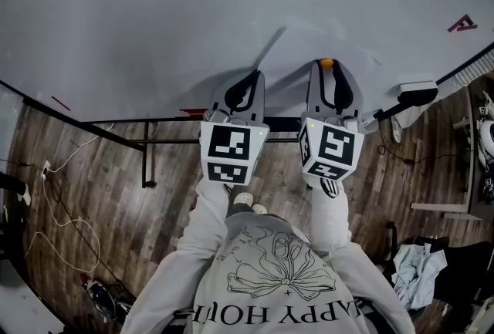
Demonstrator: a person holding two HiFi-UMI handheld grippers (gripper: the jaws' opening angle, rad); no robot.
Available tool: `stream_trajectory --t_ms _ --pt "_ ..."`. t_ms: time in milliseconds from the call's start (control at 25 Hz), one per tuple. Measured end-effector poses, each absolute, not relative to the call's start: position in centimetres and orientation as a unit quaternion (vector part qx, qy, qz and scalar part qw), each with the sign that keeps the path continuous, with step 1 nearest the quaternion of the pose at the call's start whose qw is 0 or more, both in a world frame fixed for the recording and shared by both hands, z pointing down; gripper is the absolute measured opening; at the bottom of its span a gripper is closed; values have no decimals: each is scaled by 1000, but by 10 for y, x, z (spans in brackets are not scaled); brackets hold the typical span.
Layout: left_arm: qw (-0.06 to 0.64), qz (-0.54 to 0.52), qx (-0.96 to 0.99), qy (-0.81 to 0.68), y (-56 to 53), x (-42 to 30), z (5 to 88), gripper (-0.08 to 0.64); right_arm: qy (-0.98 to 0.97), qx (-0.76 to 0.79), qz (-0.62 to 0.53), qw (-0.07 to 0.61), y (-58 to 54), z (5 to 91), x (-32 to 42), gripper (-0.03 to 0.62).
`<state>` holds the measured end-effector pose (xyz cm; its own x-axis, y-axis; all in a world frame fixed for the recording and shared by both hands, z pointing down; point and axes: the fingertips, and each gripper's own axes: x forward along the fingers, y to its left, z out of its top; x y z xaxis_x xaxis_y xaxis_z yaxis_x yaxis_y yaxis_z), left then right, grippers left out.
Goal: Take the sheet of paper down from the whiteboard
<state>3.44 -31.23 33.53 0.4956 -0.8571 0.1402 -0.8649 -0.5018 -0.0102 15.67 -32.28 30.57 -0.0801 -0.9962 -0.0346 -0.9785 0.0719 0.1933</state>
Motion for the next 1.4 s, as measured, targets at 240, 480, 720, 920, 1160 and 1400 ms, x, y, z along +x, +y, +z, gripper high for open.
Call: stream_trajectory --t_ms 240,480,720,920,1160,1400 --pt "30 56 864 -500 -308 34 331 3 -734 672 -80 53 -323 306 157 121" --pt "28 54 860 -507 -304 29 328 3 -743 663 -81 53 -322 304 152 120" --pt "34 53 845 -531 -305 11 329 2 -746 659 -84 56 -322 302 147 120" --pt "37 47 834 -549 -304 -8 327 3 -750 654 -83 58 -322 302 145 120" --pt "48 40 811 -581 -303 -41 330 3 -754 649 -81 56 -323 304 144 120" --pt "48 36 792 -608 -299 -69 326 3 -756 647 -80 56 -322 304 141 120"
